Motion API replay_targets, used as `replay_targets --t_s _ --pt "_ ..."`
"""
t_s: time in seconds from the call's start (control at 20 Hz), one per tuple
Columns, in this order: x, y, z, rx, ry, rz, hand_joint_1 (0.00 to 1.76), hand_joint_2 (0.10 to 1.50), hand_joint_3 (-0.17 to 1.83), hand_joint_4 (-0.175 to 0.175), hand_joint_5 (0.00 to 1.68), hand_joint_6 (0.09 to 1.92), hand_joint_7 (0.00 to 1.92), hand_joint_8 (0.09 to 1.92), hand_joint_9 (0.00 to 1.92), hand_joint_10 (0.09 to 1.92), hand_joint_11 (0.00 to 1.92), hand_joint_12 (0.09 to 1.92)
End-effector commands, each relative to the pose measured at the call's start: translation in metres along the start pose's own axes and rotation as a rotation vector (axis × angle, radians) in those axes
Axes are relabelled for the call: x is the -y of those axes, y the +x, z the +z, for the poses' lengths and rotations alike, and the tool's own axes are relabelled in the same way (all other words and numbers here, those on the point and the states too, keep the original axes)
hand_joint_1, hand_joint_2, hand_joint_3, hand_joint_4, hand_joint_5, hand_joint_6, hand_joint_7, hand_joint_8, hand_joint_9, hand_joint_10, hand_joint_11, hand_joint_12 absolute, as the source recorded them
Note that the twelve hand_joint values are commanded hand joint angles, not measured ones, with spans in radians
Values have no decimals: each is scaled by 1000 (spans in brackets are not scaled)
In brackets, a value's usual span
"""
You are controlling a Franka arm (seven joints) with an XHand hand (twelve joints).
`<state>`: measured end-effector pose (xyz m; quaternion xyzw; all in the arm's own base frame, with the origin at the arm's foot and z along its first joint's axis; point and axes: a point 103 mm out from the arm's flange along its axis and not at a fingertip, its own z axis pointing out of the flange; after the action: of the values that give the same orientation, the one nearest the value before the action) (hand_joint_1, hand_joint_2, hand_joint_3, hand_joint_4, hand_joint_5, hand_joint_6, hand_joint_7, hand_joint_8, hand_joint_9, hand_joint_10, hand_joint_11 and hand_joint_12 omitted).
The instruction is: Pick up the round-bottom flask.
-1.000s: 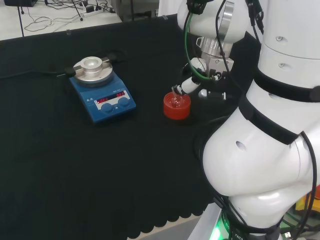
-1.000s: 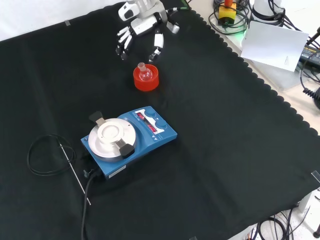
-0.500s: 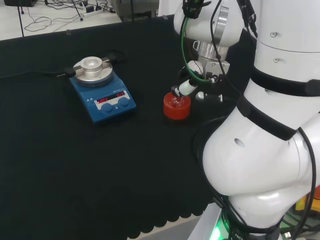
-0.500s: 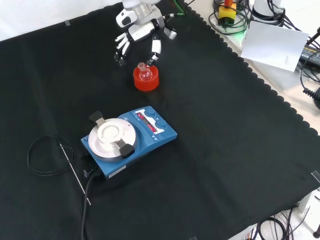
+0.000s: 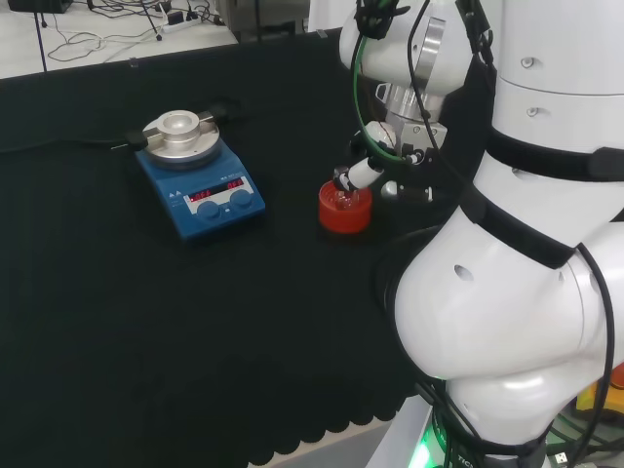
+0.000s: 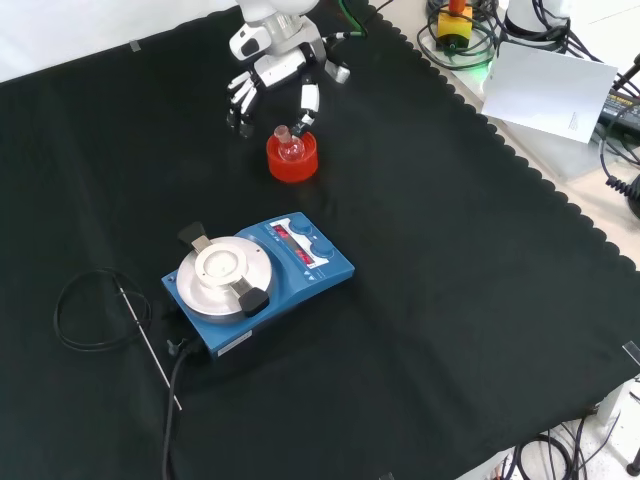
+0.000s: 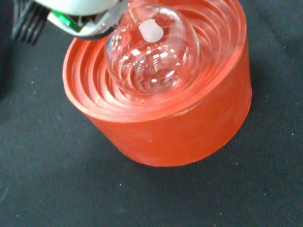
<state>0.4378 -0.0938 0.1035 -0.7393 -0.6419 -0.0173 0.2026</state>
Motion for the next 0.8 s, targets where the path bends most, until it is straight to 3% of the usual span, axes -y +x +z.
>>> replay_targets --t_s 0.05,0.8 --pt "1 1 4 -11 16 -34 821 599 595 -74 573 681 257 678 459 673 36 1468" --pt "2 8 7 -18 3 -92 836 616 596 -82 729 823 281 688 487 678 45 1467"
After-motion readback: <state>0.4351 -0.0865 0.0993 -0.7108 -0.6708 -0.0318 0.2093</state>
